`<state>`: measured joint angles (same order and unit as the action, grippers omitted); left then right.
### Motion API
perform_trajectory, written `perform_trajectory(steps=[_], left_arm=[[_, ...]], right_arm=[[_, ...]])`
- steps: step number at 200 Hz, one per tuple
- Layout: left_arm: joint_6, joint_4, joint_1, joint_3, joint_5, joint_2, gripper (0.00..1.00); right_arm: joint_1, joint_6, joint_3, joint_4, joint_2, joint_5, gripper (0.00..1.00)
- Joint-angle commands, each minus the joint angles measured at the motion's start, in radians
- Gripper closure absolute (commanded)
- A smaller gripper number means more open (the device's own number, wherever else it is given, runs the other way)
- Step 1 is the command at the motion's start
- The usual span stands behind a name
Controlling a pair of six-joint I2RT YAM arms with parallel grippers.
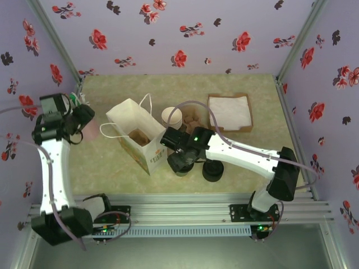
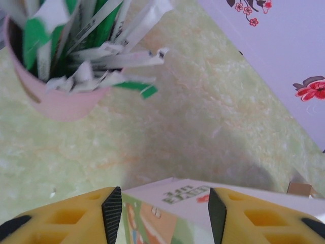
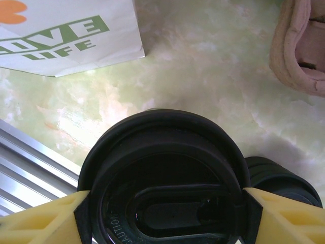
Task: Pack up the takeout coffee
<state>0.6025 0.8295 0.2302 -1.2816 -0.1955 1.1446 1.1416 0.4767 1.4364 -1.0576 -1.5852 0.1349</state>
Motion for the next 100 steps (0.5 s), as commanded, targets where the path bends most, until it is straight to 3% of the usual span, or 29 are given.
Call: perform_trajectory(steps=[1,70,100], left_arm=[[-0.042,0.016,-0.007,-0.097,-0.043,0.103,0.53],[-0.078,0.097,-0.122,-0.381,-0.045,0.404,0.67],[-0.096,0.139,-0.180,-0.425,-0.022,0.492,0.74]], right_arm=[[0.009,0.023,-0.013,-0.023,0.056,0.013,0.28],[0.009,0.027,-0.035,-0.030,0.099,0.033,0.28],[0.008,0.028,-0.033,-0.037,0.112,0.041,0.27]])
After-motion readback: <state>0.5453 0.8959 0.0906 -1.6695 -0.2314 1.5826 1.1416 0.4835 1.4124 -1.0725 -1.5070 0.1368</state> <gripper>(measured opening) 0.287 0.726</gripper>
